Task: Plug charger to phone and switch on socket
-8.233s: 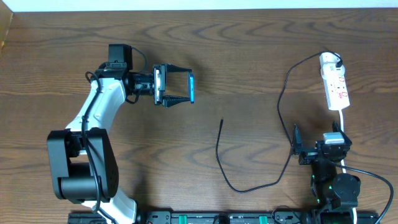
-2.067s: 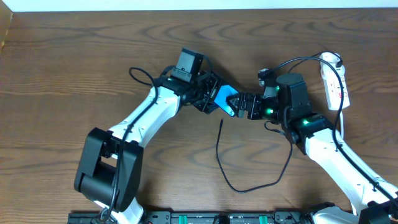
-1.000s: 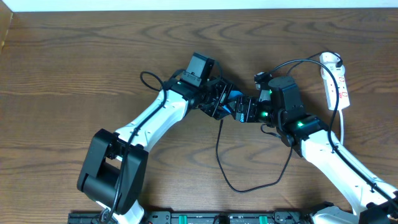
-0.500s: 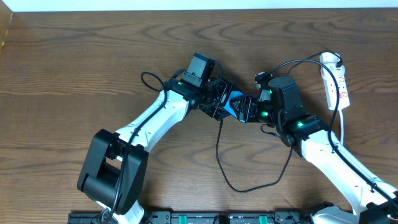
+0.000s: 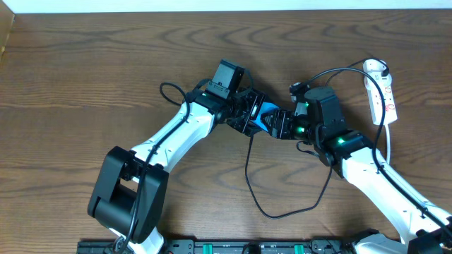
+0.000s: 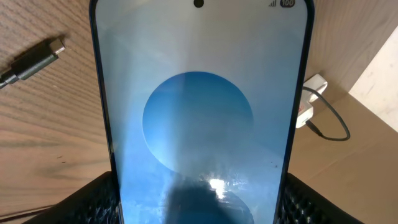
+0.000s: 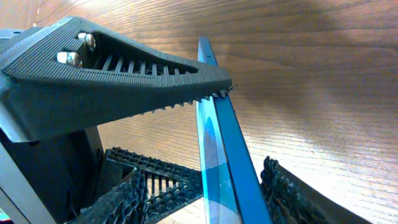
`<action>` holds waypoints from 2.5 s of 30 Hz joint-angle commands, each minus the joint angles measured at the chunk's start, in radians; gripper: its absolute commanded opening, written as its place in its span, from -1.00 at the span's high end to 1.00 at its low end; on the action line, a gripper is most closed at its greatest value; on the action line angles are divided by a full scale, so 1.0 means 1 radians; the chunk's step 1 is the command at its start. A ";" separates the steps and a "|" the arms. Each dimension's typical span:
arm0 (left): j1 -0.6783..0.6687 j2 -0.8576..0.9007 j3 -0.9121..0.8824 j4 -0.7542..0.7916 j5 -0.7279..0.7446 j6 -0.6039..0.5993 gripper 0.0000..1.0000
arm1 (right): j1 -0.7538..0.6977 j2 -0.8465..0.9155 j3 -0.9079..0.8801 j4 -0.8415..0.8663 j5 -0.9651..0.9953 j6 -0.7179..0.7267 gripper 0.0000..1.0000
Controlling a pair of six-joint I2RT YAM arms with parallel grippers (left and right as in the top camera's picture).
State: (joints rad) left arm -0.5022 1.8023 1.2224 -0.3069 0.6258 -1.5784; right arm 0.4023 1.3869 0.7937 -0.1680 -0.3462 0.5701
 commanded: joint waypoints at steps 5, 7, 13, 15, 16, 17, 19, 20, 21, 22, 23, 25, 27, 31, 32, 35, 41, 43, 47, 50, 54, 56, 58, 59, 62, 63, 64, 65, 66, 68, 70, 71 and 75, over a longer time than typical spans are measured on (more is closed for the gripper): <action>-0.002 -0.034 0.010 0.006 0.022 -0.040 0.85 | 0.005 0.001 0.014 -0.008 0.005 -0.027 -0.02; -0.002 -0.034 0.010 0.007 0.031 -0.048 0.86 | 0.005 0.001 0.014 -0.013 0.005 -0.026 -0.02; -0.002 -0.034 0.010 0.007 0.044 -0.058 0.86 | 0.005 0.001 0.014 -0.016 0.004 -0.026 0.03; -0.002 -0.034 0.010 0.007 0.044 -0.058 0.85 | 0.005 0.001 0.014 -0.017 0.004 -0.026 0.09; -0.002 -0.034 0.010 0.007 0.044 -0.058 0.85 | 0.005 0.001 0.014 -0.019 0.005 -0.026 0.10; -0.002 -0.034 0.010 0.007 0.044 -0.058 0.85 | 0.005 0.001 0.014 -0.019 0.005 -0.026 0.12; -0.002 -0.034 0.010 0.007 0.044 -0.058 0.85 | 0.005 0.001 0.014 -0.020 0.005 -0.026 0.15; -0.002 -0.034 0.010 0.007 0.044 -0.058 0.86 | 0.005 0.001 0.014 -0.020 0.005 -0.026 0.16; -0.002 -0.034 0.010 0.007 0.044 -0.058 0.85 | 0.005 0.001 0.014 -0.020 0.004 -0.027 0.16; -0.002 -0.034 0.010 0.007 0.044 -0.058 0.85 | 0.005 0.001 0.014 -0.020 0.004 -0.029 0.16; -0.002 -0.034 0.010 0.007 0.044 -0.058 0.86 | 0.005 0.001 0.014 -0.021 0.005 -0.029 0.16; -0.002 -0.034 0.010 0.006 0.044 -0.058 0.86 | 0.005 0.001 0.014 -0.023 0.005 -0.029 0.19; -0.002 -0.034 0.010 0.006 0.044 -0.058 0.86 | 0.005 0.001 0.014 -0.023 0.005 -0.029 0.23; -0.002 -0.034 0.010 0.006 0.044 -0.058 0.86 | 0.005 0.001 0.014 -0.023 0.005 -0.032 0.28; -0.002 -0.034 0.010 0.006 0.044 -0.058 0.85 | 0.005 0.001 0.014 -0.023 0.005 -0.037 0.28; -0.002 -0.034 0.010 0.006 0.044 -0.057 0.86 | 0.005 0.001 0.014 -0.023 0.005 -0.037 0.31; -0.002 -0.034 0.010 0.006 0.043 -0.057 0.86 | 0.005 0.001 0.014 -0.023 0.005 -0.037 0.42; -0.002 -0.034 0.010 0.006 0.043 -0.057 0.86 | 0.005 0.001 0.014 -0.023 0.005 -0.037 0.46; -0.002 -0.034 0.010 0.006 0.044 -0.057 0.86 | 0.005 0.001 0.014 -0.023 0.005 -0.037 0.54; -0.002 -0.034 0.010 0.006 0.043 -0.057 0.85 | 0.005 0.001 0.014 -0.023 0.005 -0.037 0.59; -0.002 -0.034 0.010 0.006 0.043 -0.057 0.85 | 0.005 0.001 0.014 -0.023 0.005 -0.037 0.62; -0.002 -0.034 0.010 0.006 0.043 -0.057 0.85 | 0.005 0.001 0.014 -0.023 0.005 -0.037 0.64; -0.002 -0.034 0.010 0.006 0.044 -0.057 0.86 | 0.005 0.001 0.014 -0.023 0.008 -0.037 0.68; -0.002 -0.034 0.010 0.006 0.044 -0.057 0.86 | 0.005 0.001 0.014 -0.023 0.008 -0.037 0.71; -0.002 -0.034 0.010 0.006 0.043 -0.057 0.86 | 0.005 0.001 0.014 -0.023 0.008 -0.037 0.79; -0.002 -0.034 0.010 0.006 0.043 -0.057 0.85 | 0.005 0.001 0.014 -0.023 0.008 -0.037 0.83; -0.002 -0.034 0.010 0.006 0.043 -0.056 0.85 | 0.005 0.001 0.014 -0.023 0.008 -0.037 0.87; -0.002 -0.034 0.010 0.006 0.043 -0.053 0.86 | 0.005 0.001 0.014 -0.023 0.008 -0.037 0.89; -0.002 -0.034 0.010 0.006 0.043 -0.052 0.86 | 0.005 0.001 0.014 -0.023 0.008 -0.037 0.93; -0.002 -0.034 0.010 0.006 0.043 -0.042 0.86 | 0.005 0.001 0.014 -0.023 0.008 -0.036 0.98; -0.002 -0.034 0.010 0.006 0.043 -0.037 0.85 | 0.005 0.001 0.014 -0.025 0.016 -0.036 0.98; -0.002 -0.034 0.010 0.006 0.043 -0.034 0.85 | 0.005 0.001 0.014 -0.027 0.022 -0.036 0.98; -0.002 -0.034 0.010 0.006 0.044 -0.014 0.85 | 0.004 0.001 0.014 -0.046 0.059 -0.036 0.98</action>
State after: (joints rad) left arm -0.4973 1.7905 1.2266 -0.2810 0.6483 -1.6180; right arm 0.4118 1.3987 0.7895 -0.2337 -0.3359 0.5407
